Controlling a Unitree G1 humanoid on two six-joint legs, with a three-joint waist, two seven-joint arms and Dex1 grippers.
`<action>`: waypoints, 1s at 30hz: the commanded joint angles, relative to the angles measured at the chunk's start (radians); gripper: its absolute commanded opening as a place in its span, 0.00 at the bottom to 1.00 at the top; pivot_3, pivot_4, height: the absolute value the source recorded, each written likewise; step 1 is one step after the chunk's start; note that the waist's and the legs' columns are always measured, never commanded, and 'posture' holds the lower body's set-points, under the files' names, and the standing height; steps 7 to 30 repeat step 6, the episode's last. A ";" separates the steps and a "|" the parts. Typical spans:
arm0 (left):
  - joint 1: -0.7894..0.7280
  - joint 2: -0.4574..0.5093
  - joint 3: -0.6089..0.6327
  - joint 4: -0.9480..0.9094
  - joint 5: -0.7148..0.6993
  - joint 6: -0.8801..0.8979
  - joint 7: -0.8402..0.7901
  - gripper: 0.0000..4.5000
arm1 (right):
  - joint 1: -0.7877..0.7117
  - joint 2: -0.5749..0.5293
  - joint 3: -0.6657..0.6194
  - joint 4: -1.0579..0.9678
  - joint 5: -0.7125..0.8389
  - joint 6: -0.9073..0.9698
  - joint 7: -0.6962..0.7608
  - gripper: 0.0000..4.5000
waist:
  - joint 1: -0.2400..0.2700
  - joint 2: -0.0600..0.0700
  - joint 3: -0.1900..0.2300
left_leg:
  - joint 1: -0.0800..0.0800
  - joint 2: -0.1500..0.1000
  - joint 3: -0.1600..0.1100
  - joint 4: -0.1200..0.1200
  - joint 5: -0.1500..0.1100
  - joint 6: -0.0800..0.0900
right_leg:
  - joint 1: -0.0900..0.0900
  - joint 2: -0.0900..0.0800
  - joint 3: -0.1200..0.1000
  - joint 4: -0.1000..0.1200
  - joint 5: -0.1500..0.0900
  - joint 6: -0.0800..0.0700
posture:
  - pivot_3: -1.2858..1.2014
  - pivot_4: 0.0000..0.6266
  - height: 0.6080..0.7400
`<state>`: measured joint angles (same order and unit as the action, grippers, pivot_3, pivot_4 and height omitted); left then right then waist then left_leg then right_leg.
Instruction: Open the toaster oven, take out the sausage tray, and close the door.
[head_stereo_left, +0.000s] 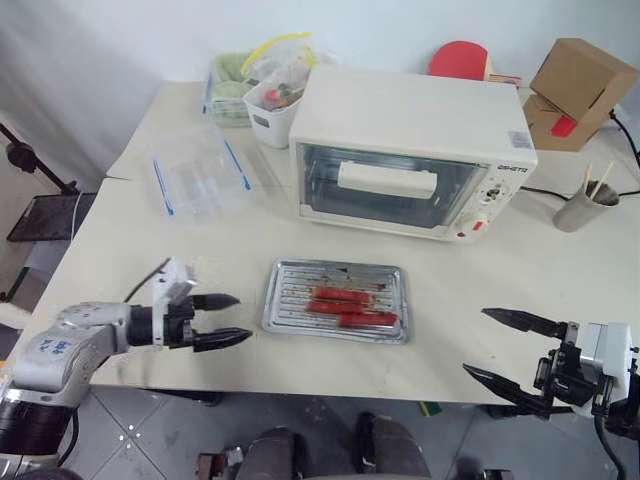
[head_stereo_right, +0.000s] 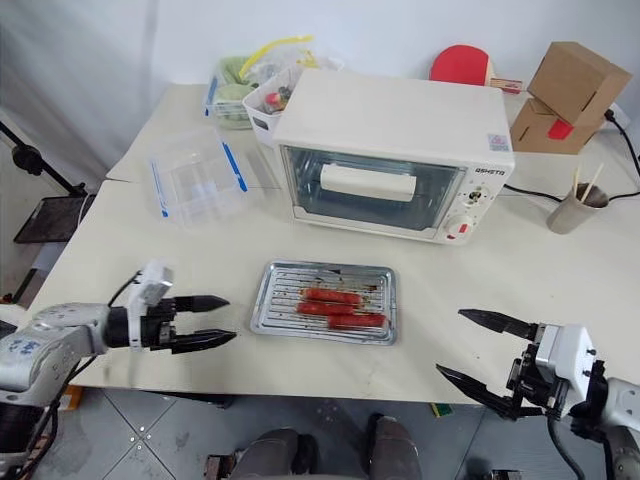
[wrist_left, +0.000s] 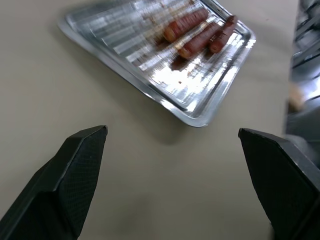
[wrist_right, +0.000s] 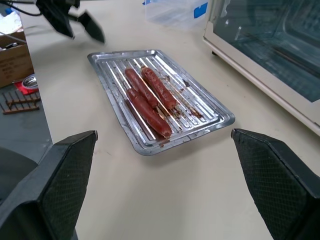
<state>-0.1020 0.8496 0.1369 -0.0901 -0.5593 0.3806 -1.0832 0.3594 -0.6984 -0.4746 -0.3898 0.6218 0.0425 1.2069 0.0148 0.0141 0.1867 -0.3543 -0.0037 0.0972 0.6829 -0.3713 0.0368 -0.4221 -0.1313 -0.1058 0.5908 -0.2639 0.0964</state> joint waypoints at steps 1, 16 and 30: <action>0.037 -0.028 0.085 0.056 0.078 -0.320 -0.077 0.99 | -0.024 -0.031 0.008 0.011 0.025 -0.001 0.041 1.00 | 0.002 0.000 0.000 | 0.000 0.000 0.000 0.000 0.001 0.002 | 0.000 0.000 -0.001 0.000 0.000 0.000 | 0.52 0.24 1.00; 0.031 -0.050 0.099 0.081 0.066 -0.393 -0.112 0.99 | -0.091 -0.059 0.024 0.053 0.020 -0.004 0.071 1.00 | 0.008 -0.001 0.000 | -0.001 0.000 0.001 0.000 0.003 0.008 | 0.000 0.000 -0.001 0.000 0.000 0.001 | 0.52 0.24 1.00; 0.031 -0.050 0.099 0.081 0.066 -0.393 -0.112 0.99 | -0.091 -0.059 0.024 0.053 0.020 -0.004 0.071 1.00 | 0.008 -0.001 0.000 | -0.001 0.000 0.001 0.000 0.003 0.008 | 0.000 0.000 -0.001 0.000 0.000 0.001 | 0.52 0.24 1.00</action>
